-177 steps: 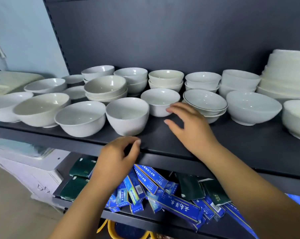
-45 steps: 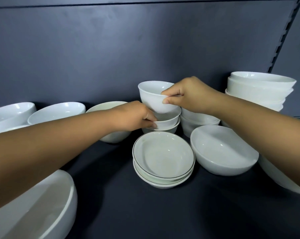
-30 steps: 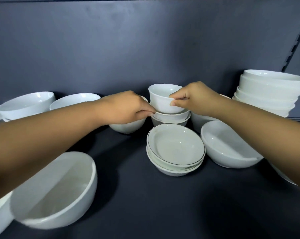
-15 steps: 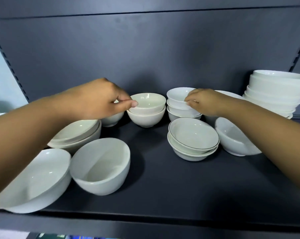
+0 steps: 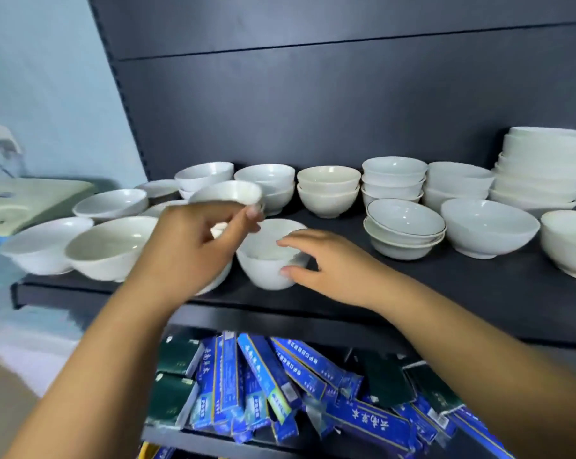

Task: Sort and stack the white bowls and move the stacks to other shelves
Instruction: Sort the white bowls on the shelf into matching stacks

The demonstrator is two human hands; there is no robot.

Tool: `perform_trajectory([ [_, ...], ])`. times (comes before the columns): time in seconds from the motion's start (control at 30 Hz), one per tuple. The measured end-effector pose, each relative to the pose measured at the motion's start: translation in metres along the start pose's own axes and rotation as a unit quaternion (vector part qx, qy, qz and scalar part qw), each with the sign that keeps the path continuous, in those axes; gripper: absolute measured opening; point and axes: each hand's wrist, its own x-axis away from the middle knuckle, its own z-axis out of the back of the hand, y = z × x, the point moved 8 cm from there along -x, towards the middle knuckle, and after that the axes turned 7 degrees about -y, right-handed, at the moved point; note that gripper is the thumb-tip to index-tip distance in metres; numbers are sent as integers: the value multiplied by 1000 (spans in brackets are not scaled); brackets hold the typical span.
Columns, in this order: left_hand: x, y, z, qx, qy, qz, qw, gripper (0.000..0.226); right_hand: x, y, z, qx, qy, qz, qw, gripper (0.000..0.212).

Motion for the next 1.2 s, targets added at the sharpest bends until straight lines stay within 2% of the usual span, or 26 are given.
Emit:
perform_trajectory([
  [0.1,51,-13,10,38,36,99,994,18,1,-3,-16,40,-9,-37,998,41],
  [0.2,90,-34,23,83,94,190,974,25,4,0,-12,41,21,-82,996,34],
  [0.33,113,-58,35,77,120,262,954,15,15,1,-4,22,35,-127,991,30],
  [0.43,114,-83,28,81,97,288,949,37,24,-2,-6,34,29,-151,987,33],
  [0.57,98,-109,8,136,66,268,952,55,33,-2,-4,15,69,-188,980,32],
  [0.67,88,-116,-3,202,71,250,944,63,40,-5,-5,-11,88,-199,976,31],
  [0.77,78,-119,-7,190,72,233,951,71,49,-10,2,-46,137,-200,969,28],
  [0.9,73,-136,-9,142,75,240,957,71,62,-10,15,-70,197,-225,952,30],
  [1.07,58,-124,-36,151,16,188,970,51,69,-11,38,-52,262,-246,932,30],
  [1.2,40,-110,-56,162,-23,155,974,48,77,-17,54,-37,293,-252,922,23],
])
